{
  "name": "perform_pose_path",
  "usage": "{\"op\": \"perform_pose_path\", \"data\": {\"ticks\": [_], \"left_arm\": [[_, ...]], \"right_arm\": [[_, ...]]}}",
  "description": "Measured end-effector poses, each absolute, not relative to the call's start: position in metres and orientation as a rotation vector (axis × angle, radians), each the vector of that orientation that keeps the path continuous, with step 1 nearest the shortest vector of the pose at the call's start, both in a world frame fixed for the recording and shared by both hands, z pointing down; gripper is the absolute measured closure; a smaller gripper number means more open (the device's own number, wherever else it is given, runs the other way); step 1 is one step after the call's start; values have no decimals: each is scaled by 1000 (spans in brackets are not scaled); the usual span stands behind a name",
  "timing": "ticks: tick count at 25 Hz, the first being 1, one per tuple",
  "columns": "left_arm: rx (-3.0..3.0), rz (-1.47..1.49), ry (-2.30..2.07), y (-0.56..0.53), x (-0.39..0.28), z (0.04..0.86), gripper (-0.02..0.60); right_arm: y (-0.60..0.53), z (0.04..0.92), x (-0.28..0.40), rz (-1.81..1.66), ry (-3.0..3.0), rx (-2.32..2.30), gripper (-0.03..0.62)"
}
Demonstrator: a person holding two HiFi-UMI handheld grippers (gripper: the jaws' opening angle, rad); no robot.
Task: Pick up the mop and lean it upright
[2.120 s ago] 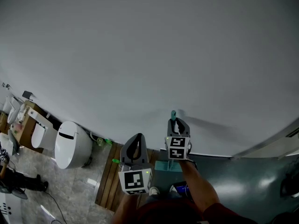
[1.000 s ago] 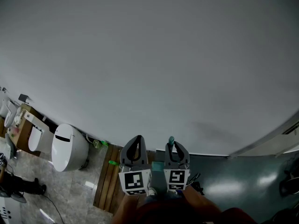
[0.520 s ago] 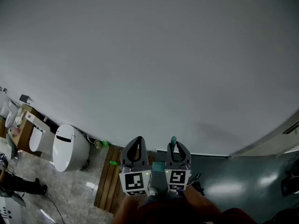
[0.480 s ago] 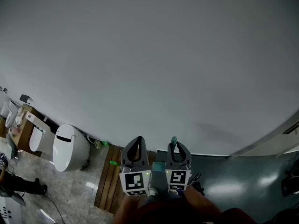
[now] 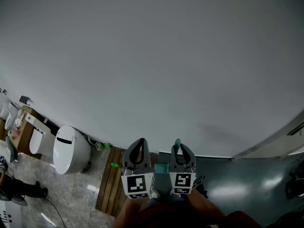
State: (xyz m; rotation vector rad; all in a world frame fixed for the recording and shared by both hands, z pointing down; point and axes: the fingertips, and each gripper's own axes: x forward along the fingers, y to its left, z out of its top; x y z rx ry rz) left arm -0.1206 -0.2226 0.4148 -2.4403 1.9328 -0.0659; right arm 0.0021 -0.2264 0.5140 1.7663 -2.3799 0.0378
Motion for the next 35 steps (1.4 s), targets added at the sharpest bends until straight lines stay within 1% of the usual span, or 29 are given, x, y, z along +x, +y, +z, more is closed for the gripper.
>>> {"op": "perform_pose_path", "data": {"ticks": [5, 10, 16, 19, 30, 35], "left_arm": [[-2442, -66, 1928, -221, -123, 415, 568], [-2445, -13, 1929, -218, -123, 403, 568], [-2438, -25, 1945, -215, -105, 400, 568], [-2420, 18, 1923, -211, -108, 392, 568], [-2400, 79, 1943, -202, -115, 379, 568], [-2378, 41, 1914, -200, -109, 380, 569]], "right_arm": [[-222, 492, 3, 10, -2406, 1792, 487], [-217, 451, 5, -68, -2459, 1839, 487], [-210, 397, 30, -169, -2535, 1907, 487], [-204, 375, 27, -186, -2556, 1904, 487], [-198, 377, 25, -171, -2524, 1859, 487], [-198, 375, 25, -173, -2537, 1852, 487]]}}
